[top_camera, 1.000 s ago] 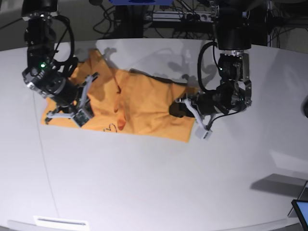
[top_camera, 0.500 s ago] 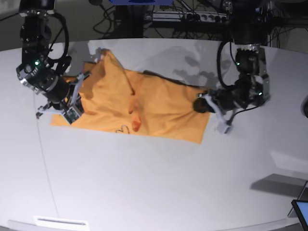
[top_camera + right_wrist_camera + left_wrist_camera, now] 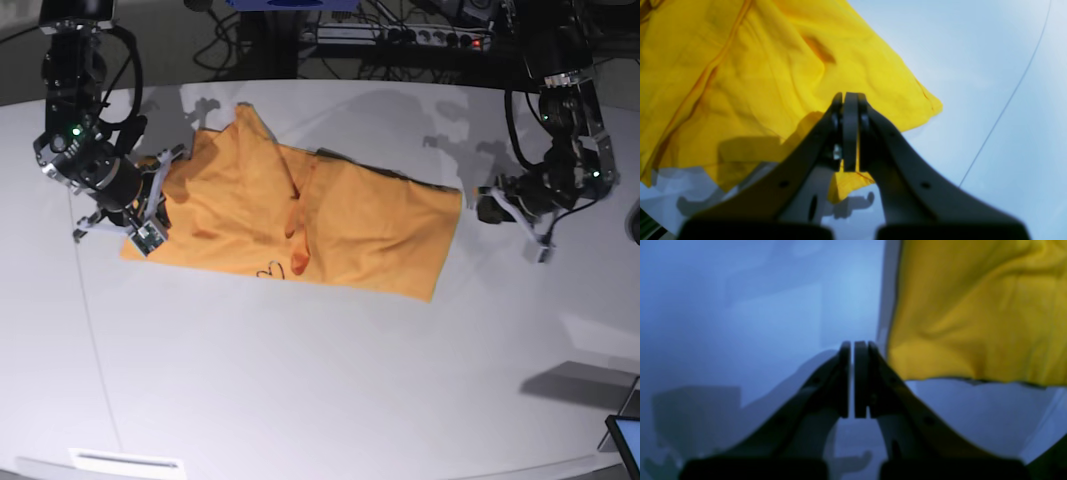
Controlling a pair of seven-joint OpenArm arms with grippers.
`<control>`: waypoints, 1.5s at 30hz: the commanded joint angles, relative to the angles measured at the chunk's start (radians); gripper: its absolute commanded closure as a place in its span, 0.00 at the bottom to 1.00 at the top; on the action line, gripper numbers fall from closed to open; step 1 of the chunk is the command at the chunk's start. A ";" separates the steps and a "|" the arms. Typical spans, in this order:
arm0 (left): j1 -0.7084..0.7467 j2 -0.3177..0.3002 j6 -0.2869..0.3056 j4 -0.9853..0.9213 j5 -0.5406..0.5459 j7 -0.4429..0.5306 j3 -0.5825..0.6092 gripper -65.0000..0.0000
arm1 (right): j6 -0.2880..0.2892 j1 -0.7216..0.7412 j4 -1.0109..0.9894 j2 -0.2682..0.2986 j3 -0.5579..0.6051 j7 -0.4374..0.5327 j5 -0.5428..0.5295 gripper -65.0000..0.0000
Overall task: Fold the T-shirt properly
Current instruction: 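Pull the folded edge with the left gripper away from the right gripper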
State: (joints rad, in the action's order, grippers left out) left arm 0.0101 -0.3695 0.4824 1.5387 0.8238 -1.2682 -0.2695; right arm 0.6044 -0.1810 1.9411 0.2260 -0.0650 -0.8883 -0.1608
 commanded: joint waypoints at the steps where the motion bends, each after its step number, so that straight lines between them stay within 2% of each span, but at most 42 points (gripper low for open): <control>1: -0.019 -0.021 0.008 0.058 0.030 0.022 -0.024 0.96 | -0.001 0.010 0.016 0.008 -0.005 0.021 -0.010 1.00; 5: -0.031 -0.026 0.008 0.145 0.180 -0.018 -0.060 0.96 | -0.001 0.010 0.016 0.005 -0.005 0.016 -0.010 1.00; 9: -0.068 -0.021 0.003 0.144 0.345 -0.064 -0.067 0.94 | 0.001 0.008 0.016 0.003 -0.005 0.014 -0.010 1.00; 11: -0.080 -0.001 0.003 0.119 0.348 -0.072 -0.067 0.86 | 0.001 0.008 0.014 0.003 -0.005 0.013 -0.010 1.00; 17: -0.117 0.060 0.003 0.027 0.314 -0.069 -0.067 0.44 | 0.001 0.008 0.010 0.002 -0.003 0.013 -0.010 1.00; 20: -0.141 0.093 0.006 0.023 0.256 -0.071 -0.037 0.40 | 0.001 0.008 0.010 0.002 0.000 0.013 -0.010 1.00; 25: -0.186 0.108 0.006 0.007 0.203 -0.063 0.080 0.40 | 0.001 0.008 0.010 0.002 0.000 0.013 -0.010 1.00; 32: -0.221 0.140 0.005 -0.056 0.162 -0.044 0.105 0.41 | 0.001 0.007 0.010 0.002 -0.002 0.013 -0.010 1.00; 34: -0.216 0.139 0.006 -0.057 0.162 -0.044 0.105 0.50 | 0.001 0.007 0.010 0.003 -0.002 0.013 -0.010 1.00; 37: -0.218 0.137 0.006 -0.063 0.162 -0.043 0.103 0.84 | 0.002 0.007 0.010 0.003 -0.002 0.013 -0.010 1.00; 38: -0.220 0.135 0.006 -0.066 0.162 -0.043 0.103 0.92 | 0.002 0.007 0.010 0.003 0.000 0.013 -0.010 1.00; 39: -0.221 0.135 0.006 -0.066 0.162 -0.043 0.103 0.96 | 0.002 0.007 0.010 0.002 0.000 0.013 -0.010 1.00; 45: -0.224 0.140 0.006 -0.063 0.162 -0.043 0.103 0.94 | 0.002 0.007 0.008 0.002 0.001 0.013 -0.010 1.00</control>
State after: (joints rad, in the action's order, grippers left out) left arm -0.1913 -0.2214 0.4820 1.4574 0.9646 -1.3247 -0.1627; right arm 0.6048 -0.1841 1.9366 0.2203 -0.0631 -0.8925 -0.1608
